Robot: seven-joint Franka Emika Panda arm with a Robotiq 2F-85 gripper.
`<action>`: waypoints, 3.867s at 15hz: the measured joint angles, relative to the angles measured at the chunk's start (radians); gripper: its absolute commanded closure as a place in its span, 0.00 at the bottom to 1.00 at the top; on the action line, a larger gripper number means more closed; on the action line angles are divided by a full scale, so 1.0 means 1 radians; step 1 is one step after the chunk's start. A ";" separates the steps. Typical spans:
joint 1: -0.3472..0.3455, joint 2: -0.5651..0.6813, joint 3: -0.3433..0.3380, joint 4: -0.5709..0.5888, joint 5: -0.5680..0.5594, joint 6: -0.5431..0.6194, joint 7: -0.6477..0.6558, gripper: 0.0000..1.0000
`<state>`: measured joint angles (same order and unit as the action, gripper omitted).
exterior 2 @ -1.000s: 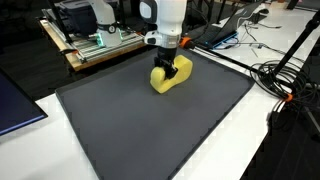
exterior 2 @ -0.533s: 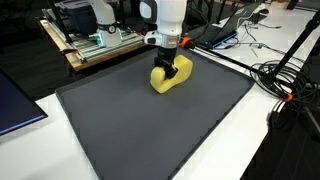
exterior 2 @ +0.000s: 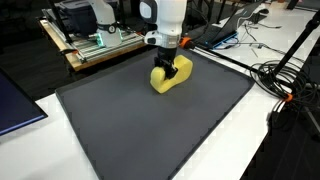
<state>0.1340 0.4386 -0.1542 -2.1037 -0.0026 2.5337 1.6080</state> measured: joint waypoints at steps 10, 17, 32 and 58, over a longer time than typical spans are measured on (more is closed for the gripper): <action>0.000 0.000 0.001 0.001 0.000 0.000 -0.001 0.44; 0.000 -0.007 0.001 0.002 0.000 0.000 -0.001 0.01; 0.000 -0.126 0.016 -0.045 -0.007 -0.045 -0.007 0.00; -0.100 -0.511 0.057 -0.543 0.587 0.261 -1.192 0.00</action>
<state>0.0339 -0.0723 -0.0968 -2.6466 0.5844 2.7949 0.4155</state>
